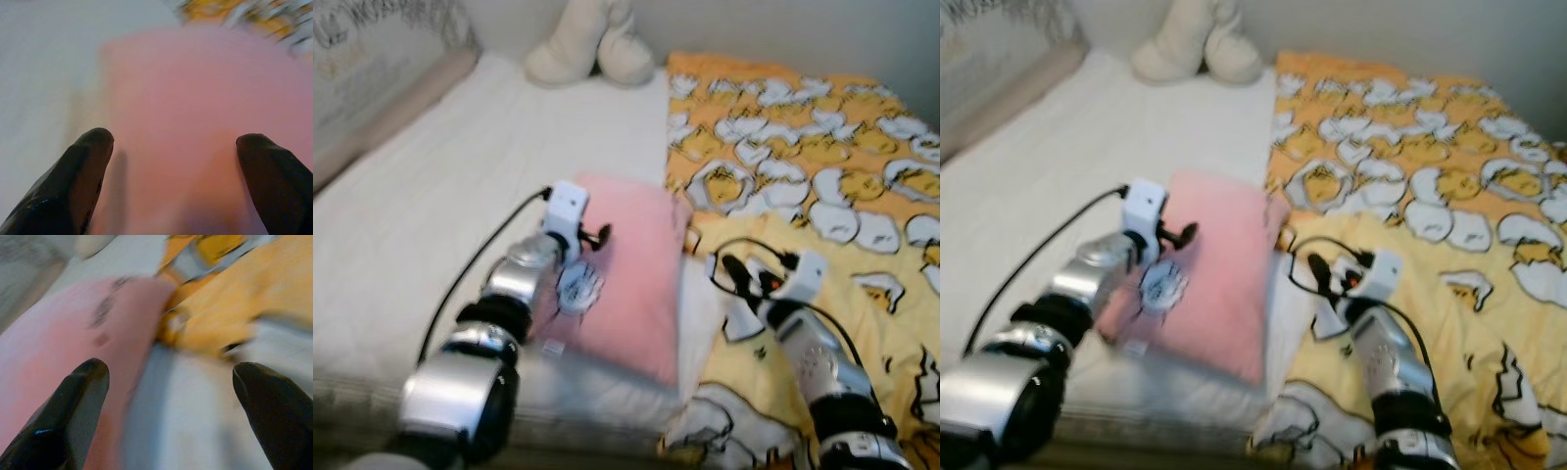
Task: Clean up the room
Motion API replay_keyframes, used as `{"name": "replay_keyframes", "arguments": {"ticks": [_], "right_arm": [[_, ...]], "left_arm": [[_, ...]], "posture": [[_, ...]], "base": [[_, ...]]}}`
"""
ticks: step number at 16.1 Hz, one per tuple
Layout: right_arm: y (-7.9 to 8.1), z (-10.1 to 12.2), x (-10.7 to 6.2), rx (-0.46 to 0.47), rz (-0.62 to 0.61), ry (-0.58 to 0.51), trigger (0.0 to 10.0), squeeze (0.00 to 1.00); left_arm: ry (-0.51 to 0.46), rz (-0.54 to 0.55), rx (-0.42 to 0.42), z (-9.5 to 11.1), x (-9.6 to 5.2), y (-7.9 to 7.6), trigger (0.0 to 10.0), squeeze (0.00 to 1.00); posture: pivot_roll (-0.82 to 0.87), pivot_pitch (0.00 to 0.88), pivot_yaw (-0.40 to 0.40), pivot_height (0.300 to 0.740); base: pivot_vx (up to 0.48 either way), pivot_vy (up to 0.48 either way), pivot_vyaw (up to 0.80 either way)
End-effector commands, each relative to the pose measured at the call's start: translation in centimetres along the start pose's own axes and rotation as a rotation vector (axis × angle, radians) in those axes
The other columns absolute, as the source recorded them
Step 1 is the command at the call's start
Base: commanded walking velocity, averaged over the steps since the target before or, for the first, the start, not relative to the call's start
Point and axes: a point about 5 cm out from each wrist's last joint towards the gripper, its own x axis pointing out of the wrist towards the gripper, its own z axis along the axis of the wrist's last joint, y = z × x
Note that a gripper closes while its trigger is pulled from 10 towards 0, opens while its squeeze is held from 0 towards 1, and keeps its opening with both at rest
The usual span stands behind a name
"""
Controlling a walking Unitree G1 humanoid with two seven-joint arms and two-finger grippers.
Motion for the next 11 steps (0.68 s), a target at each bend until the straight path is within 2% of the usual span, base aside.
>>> {"name": "replay_keyframes", "arguments": {"ticks": [1,3,4,6,8,10,11], "right_arm": [[0.2,-0.9,-0.1,0.018,0.015,0.037,10.0,0.00],[1.4,-0.6,0.2,0.009,0.073,0.034,10.0,0.00],[1.6,-0.7,0.1,0.010,0.080,0.037,10.0,0.00],[1.3,-1.5,0.0,0.008,0.071,0.071,10.0,0.00],[1.7,-1.3,0.1,0.014,0.089,0.057,10.0,0.00],[2.6,-0.6,0.5,0.030,0.144,0.037,10.0,0.00],[3.2,-0.6,0.9,0.020,0.162,0.038,10.0,0.00]], "left_arm": [[-0.012,0.048,-0.008,1.0,0.0,0.9,10.0,0.00],[-0.064,0.111,-0.026,2.6,-0.5,2.9,10.0,0.00],[-0.070,0.115,-0.036,2.7,-0.6,3.2,10.0,0.00],[-0.058,0.064,-0.090,2.3,-0.4,2.5,10.0,0.00],[-0.055,0.046,-0.129,2.2,-0.3,2.2,10.0,0.00],[-0.062,0.019,-0.178,2.5,-0.2,1.7,10.0,0.00],[-0.055,-0.022,-0.213,2.4,0.0,0.9,10.0,0.00]], "posture": [[0.12,0.212,0.001,0.740],[0.10,0.253,-0.003,0.740],[0.10,0.260,-0.003,0.740],[0.10,0.277,-0.002,0.740],[0.10,0.294,-0.001,0.740],[0.10,0.304,-0.003,0.740],[0.10,0.306,-0.001,0.740]], "base": [[0.000,0.000,0.00],[0.000,0.000,0.00],[0.000,0.000,0.00],[0.000,0.000,0.00],[0.000,0.000,0.00],[0.000,0.000,0.00],[0.000,0.000,0.00]]}}
